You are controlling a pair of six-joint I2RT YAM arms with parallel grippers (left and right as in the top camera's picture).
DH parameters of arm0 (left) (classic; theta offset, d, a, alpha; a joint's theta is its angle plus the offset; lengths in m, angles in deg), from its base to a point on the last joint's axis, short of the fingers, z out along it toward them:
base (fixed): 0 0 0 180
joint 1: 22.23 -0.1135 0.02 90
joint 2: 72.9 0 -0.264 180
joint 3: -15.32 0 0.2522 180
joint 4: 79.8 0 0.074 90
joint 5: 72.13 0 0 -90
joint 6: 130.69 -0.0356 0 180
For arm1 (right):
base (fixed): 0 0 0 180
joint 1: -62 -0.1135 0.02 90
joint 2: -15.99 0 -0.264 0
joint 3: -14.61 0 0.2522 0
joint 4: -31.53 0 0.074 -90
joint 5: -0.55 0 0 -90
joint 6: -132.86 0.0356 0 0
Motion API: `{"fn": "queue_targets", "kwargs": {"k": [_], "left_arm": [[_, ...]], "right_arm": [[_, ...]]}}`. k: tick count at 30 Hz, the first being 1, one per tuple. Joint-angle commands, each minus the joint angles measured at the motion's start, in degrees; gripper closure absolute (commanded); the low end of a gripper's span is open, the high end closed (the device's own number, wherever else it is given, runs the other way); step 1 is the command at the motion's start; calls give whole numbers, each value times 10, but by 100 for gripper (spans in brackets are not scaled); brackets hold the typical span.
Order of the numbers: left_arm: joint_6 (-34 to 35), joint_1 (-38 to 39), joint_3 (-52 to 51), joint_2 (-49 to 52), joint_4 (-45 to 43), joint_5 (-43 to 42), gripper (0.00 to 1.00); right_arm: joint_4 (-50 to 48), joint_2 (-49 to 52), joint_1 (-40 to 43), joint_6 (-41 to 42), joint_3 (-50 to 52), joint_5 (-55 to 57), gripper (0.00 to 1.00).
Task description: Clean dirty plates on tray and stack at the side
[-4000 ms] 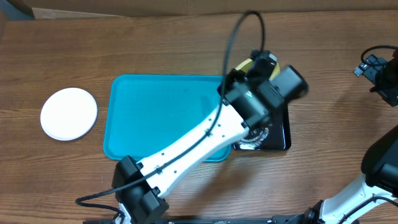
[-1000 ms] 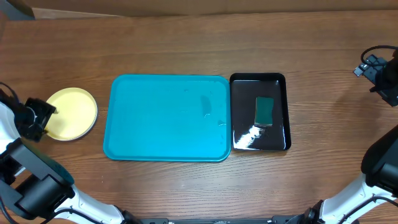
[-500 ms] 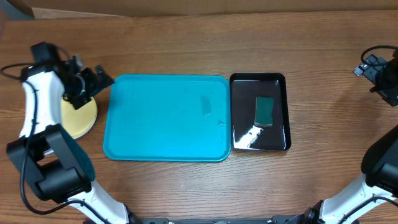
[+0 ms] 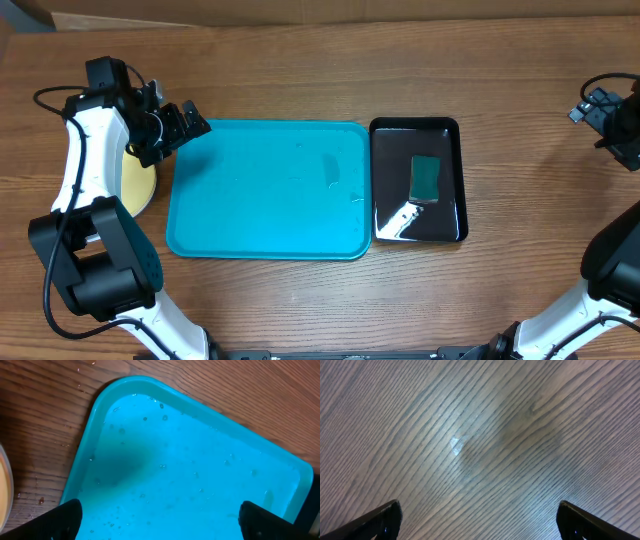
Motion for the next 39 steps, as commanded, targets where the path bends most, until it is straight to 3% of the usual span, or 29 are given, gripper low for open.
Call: {"fn": "queue_targets", "kwargs": {"k": [1,8,13,27,32,39], "left_arm": [[-15,0,14,-16,-1,5,0],[-15,0,14,-16,-1,4,0],[-15,0,14,-16,-1,4,0],[-15,0,14,-16,-1,4,0],[-15,0,14,-16,-1,4,0],[-15,0,14,-16,-1,4,0]], "right_arm": [[-2,-8,-1,-2,-7,6,0],[-2,-16,-13,-2,-6,6,0],[-2,-96,-68,-2,-6,6,0],[5,-463,-411,-2,-6,7,0],[-66,-601,-433,-18,47,34,0],[-322,-818,-384,-32,299,34,0]]}}
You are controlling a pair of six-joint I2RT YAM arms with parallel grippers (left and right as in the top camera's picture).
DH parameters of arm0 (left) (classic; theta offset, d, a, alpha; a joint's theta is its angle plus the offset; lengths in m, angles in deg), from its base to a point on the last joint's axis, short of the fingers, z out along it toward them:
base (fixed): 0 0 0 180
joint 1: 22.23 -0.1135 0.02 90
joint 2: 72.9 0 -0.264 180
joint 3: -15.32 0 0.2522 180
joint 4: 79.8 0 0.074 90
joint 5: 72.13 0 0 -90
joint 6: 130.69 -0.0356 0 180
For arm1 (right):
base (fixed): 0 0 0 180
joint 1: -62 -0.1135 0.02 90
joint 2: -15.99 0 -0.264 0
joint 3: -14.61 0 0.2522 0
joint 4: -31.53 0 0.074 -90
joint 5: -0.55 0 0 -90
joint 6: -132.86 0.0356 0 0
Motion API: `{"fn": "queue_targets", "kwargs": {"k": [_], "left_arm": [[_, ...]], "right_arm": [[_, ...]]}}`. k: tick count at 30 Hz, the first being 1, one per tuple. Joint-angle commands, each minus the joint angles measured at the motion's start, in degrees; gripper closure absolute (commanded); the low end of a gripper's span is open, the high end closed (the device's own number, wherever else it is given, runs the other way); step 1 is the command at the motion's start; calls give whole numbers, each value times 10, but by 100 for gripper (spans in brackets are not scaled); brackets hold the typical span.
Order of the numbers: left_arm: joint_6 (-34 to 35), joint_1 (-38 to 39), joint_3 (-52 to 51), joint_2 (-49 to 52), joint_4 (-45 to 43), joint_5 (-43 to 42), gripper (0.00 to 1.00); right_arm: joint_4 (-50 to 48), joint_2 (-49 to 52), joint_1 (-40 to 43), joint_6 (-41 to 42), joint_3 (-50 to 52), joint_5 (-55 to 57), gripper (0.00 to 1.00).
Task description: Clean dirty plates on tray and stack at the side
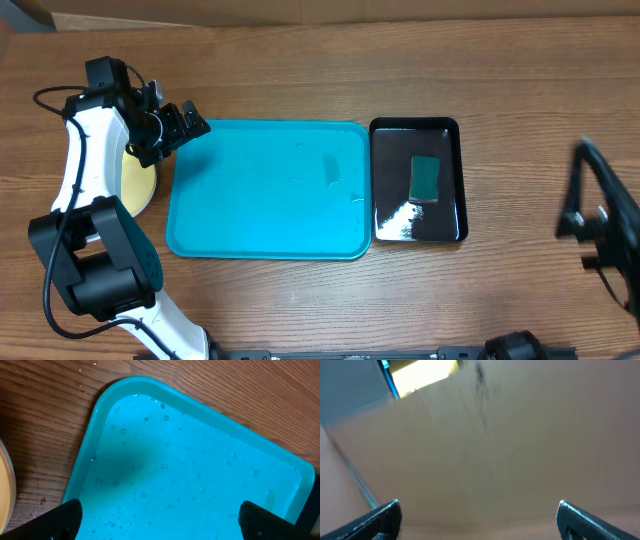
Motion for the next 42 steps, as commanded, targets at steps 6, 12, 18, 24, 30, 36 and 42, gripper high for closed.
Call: {"fn": "queue_targets", "kwargs": {"k": [6,12,18,24,30,36,42], "left_arm": [[-13,0,14,-16,-1,2,0],[-13,0,14,-16,-1,2,0],[-13,0,14,-16,-1,2,0],[-13,0,14,-16,-1,2,0],[-13,0,14,-16,-1,2,0],[-13,0,14,-16,-1,2,0],[-13,0,14,-16,-1,2,0]], "right_arm": [[-260,-221,54,-7,357,-7,0],[-484,-316,57,-5,598,-16,0],[-595,-350,73,-4,745,-28,0],[-533,-351,108,-3,785,-71,0],[-376,-351,129,-9,785,-55,0],[-319,-351,128,-89,785,-60,0],[-319,-351,128,-160,785,-61,0]]}}
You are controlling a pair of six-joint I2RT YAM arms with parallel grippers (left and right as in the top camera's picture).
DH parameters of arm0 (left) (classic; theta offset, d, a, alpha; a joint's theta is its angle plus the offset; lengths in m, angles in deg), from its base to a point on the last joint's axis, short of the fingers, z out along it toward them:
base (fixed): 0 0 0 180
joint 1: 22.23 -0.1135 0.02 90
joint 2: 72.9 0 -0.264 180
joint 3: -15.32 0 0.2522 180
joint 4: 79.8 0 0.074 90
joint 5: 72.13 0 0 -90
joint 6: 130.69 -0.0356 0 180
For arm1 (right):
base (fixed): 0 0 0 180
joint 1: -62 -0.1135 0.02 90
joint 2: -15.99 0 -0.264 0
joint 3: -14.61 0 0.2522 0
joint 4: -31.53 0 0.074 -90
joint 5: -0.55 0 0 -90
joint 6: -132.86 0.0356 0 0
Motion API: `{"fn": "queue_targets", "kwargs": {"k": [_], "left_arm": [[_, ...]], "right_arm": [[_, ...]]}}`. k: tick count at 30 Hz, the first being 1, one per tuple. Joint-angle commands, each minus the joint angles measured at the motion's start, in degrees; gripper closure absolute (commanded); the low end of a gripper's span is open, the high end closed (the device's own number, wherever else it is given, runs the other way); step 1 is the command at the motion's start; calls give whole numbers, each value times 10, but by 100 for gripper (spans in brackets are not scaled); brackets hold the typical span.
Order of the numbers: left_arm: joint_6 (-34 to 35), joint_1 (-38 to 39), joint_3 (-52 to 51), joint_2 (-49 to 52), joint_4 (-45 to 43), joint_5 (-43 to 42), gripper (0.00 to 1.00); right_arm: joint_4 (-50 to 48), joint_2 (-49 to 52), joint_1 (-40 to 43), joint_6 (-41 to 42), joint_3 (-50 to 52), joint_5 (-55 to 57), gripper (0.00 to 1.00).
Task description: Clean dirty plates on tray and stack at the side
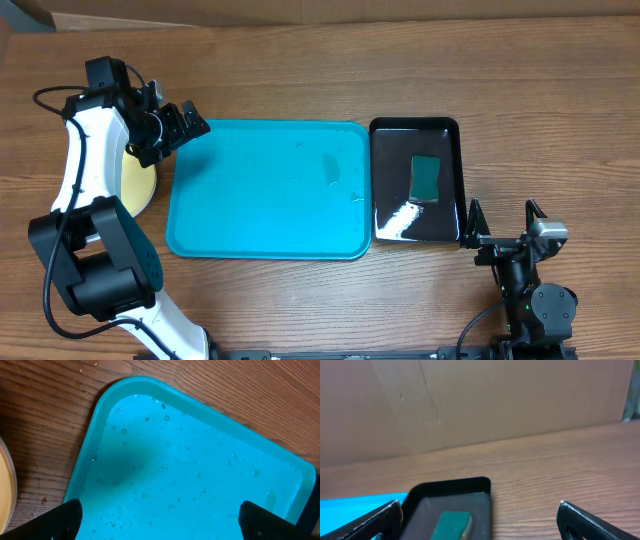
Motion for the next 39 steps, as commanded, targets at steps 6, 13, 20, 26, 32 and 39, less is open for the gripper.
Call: {"fn": "queue_targets", "kwargs": {"k": [6,13,20,26,32,39], "left_arm": [[-13,0,14,-16,-1,0,0],[-13,0,14,-16,-1,0,0],[-13,0,14,-16,-1,0,0],[-13,0,14,-16,-1,0,0],[-13,0,14,-16,-1,0,0],[-13,10,13,-16,-1,17,0]], "right_arm": [[-3,-6,1,-62,6,-3,0],[-3,-6,1,-62,6,-3,0],[-3,-6,1,-62,6,-3,0],[-3,-6,1,-62,6,-3,0],[-3,-6,1,-62,6,-3,0],[-3,-6,1,-62,6,-3,0]]}}
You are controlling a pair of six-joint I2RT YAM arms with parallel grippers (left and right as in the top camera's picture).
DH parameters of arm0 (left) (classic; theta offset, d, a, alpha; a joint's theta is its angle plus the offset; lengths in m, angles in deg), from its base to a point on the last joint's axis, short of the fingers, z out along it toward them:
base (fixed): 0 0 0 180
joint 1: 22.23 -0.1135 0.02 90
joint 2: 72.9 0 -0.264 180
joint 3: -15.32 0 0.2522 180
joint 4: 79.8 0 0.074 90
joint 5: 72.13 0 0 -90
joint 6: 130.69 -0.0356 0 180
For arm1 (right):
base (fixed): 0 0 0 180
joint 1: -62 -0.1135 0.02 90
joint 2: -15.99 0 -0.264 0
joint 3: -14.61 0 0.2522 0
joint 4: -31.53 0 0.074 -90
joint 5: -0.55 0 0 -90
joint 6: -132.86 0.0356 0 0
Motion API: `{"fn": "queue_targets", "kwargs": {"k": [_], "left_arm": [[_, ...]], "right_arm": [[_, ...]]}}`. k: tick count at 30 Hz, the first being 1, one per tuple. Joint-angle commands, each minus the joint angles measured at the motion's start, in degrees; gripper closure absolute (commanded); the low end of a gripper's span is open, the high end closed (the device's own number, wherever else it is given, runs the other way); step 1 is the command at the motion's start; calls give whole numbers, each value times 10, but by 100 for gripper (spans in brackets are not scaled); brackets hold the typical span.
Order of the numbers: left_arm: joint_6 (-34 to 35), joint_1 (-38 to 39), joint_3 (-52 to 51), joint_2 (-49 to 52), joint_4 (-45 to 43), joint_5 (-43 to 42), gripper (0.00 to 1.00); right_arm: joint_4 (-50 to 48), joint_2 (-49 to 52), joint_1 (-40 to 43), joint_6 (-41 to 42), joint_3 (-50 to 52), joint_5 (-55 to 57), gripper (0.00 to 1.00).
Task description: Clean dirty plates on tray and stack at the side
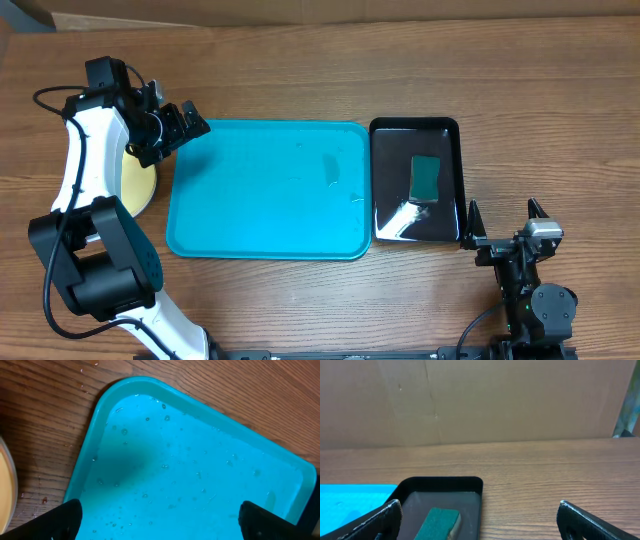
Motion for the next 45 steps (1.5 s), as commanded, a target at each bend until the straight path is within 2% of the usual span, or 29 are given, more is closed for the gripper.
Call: {"fn": "queue_targets", "kwargs": {"k": [1,8,14,22,26,34,38,41,45], "left_arm": [[-13,17,13,-20,-1,24,0],[-13,110,13,-107,-1,102,0],[-13,188,13,-238,-1,104,0],[-13,202,-2,-410,2,108,0],[-13,202,-65,-501,4,109,0],[-12,202,-302,-726,-10,127,0],[-13,202,-416,-849,-79,142,0],[-13,202,-489,-936,-175,148,0],[-13,202,-569,-1022,-344,148,0]], "right_arm": [[-3,-6,1,-6,6,-3,0],[-3,-6,1,-6,6,-3,0],[-3,-6,1,-6,6,-3,0],[-3,-6,1,-6,6,-3,0],[-3,-6,1,-6,6,-3,0],[-3,-6,1,-6,6,-3,0],[-3,-6,1,-6,6,-3,0],[-3,-6,1,-6,6,-3,0],[-3,-6,1,-6,6,-3,0]]}}
